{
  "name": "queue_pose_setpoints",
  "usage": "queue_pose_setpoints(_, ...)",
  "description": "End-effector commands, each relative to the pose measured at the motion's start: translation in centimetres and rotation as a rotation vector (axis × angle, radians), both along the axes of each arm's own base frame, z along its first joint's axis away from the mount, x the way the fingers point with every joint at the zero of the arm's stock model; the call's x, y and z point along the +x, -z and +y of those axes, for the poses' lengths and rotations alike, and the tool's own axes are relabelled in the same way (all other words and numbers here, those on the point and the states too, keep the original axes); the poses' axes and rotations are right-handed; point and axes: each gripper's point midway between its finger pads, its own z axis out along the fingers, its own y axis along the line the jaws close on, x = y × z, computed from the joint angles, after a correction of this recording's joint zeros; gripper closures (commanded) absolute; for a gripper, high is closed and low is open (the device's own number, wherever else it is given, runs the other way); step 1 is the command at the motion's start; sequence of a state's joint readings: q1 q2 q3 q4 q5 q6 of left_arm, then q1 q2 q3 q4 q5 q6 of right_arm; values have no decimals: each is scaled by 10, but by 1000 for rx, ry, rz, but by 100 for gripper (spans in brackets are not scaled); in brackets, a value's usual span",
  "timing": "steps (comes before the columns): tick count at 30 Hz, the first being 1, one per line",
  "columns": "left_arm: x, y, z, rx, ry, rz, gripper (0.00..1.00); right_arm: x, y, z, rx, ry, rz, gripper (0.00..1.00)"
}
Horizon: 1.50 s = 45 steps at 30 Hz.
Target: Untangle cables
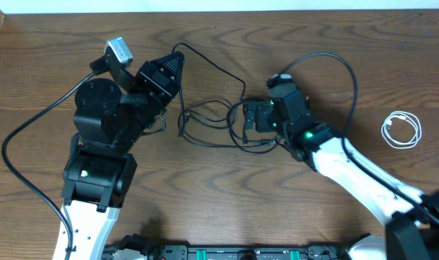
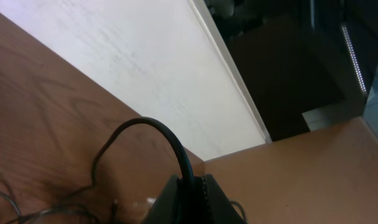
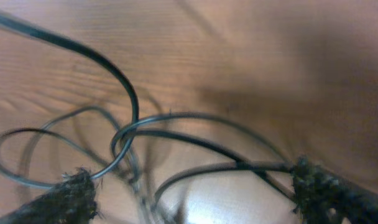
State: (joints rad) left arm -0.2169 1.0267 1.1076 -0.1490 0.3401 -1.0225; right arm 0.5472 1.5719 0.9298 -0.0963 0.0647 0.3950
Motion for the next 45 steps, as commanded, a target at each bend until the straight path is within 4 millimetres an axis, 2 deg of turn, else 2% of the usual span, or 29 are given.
queue_pose_setpoints(1,-2,-16,-1,-17,13,-32,92,9,20,1,-252,-213,-109,13)
queue_pose_setpoints(6,-2,-11,-1,1,15,-23,92,14,44,4,-375,-332,-134,22)
queue_pose_setpoints(11,-2,-12,-1,-1,15,-24,92,12,68,0,-407,-332,-82,21)
queue_pose_setpoints(12,-2,-12,-1,-1,16,-24,92,13,72,-3,-421,-323,-74,18)
queue_pose_setpoints(13,-2,-12,-1,-2,18,-24,92,14,77,-7,-441,-309,-67,6)
queue_pose_setpoints(14,-3,-12,-4,-4,31,-23,92,15,80,-11,-458,-296,-63,2)
queue_pose_setpoints(16,-6,-12,-7,-15,53,-18,92,17,84,-15,-478,-280,-59,4)
queue_pose_setpoints(18,-7,-13,-10,-20,75,-19,92,18,87,-13,-472,-283,-59,26)
queue_pose_setpoints(19,-8,-13,-11,-21,81,-20,92,18,88,-12,-467,-288,-58,50)
queue_pose_setpoints(20,-8,-14,-12,-22,84,-21,92,18,88,-11,-464,-291,-58,64)
queue_pose_setpoints(21,-9,-14,-12,-23,88,-24,92,18,88,-11,-458,-285,-58,85)
queue_pose_setpoints(22,-9,-16,-12,-24,89,-29,92,18,87,-11,-455,-280,-58,99)
queue_pose_setpoints(24,-8,-18,-12,-25,88,-41,92,21,86,-16,-445,-242,-56,99)
queue_pose_setpoints(26,-7,-22,-10,-5,79,-70,92,26,79,-29,-419,-135,-43,99)
queue_pose_setpoints(30,2,-24,3,157,6,-165,92,37,52,-70,-419,47,-53,99)
queue_pose_setpoints(33,7,-21,18,319,-44,-221,92,41,19,-97,-416,129,-97,99)
queue_pose_setpoints(37,16,2,57,490,-197,-145,92,47,-38,-124,-349,213,-204,99)
queue_pose_setpoints(42,6,50,123,638,-444,115,93,48,-113,-134,-215,212,-387,99)
queue_pose_setpoints(45,-5,74,141,690,-476,235,92,44,-146,-131,-196,147,-489,99)
